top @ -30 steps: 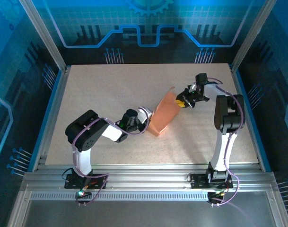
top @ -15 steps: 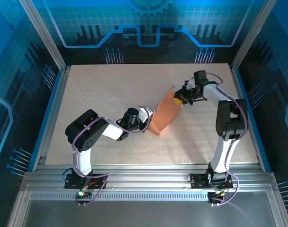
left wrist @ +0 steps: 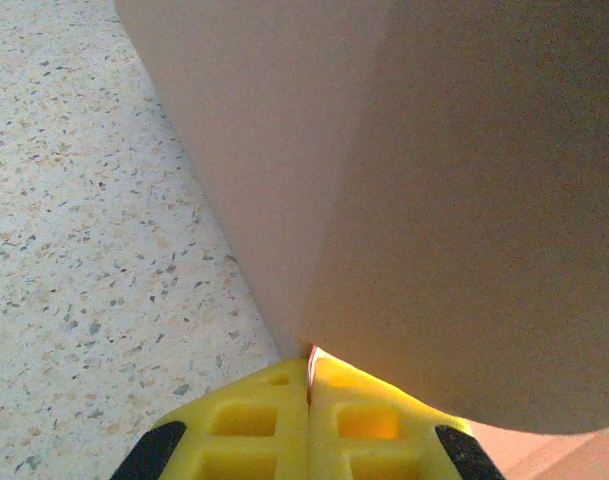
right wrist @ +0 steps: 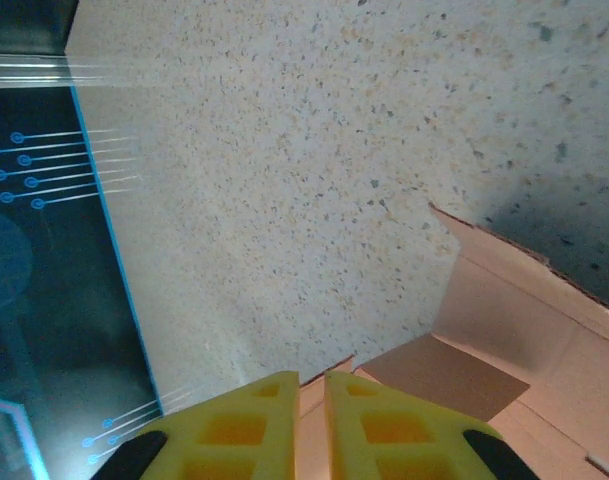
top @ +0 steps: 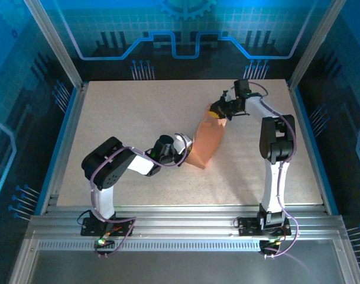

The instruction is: Fold the paper box

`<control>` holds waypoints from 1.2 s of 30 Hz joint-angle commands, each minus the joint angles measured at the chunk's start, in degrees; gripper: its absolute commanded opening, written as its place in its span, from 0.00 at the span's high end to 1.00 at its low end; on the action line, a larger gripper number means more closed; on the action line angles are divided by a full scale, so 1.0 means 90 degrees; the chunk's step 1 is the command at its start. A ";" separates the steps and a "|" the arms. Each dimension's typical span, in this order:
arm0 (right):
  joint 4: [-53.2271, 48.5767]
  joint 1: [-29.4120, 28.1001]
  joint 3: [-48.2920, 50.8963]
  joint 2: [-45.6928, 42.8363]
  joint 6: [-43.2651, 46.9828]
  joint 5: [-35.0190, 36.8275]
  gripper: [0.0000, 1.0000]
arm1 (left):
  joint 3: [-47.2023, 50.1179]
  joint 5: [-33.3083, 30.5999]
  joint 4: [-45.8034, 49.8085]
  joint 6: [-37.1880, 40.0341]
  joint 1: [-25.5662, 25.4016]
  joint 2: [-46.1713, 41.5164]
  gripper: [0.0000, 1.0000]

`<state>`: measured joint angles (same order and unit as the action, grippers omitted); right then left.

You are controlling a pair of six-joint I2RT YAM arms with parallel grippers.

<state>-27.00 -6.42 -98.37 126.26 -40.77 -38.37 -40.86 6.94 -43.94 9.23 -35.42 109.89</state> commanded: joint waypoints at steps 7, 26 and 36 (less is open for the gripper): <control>0.0825 -0.0011 0.0269 -0.0065 -0.0770 -0.0784 0.80 | 0.0009 -0.0018 0.1017 0.0064 0.0019 0.0272 1.00; -0.1591 0.0830 0.0173 -0.0985 0.3411 0.1899 0.55 | 0.0040 0.1718 0.1242 -0.0489 0.0797 -0.0002 1.00; -0.3146 0.0783 -0.2468 0.1411 0.3403 0.0877 0.70 | -0.0068 0.2172 0.1544 -0.0382 0.1034 0.0057 1.00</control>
<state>-47.24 1.39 -115.39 133.91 -11.40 -25.93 -41.82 24.38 -39.57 6.57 -26.50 109.86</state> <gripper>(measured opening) 0.302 0.051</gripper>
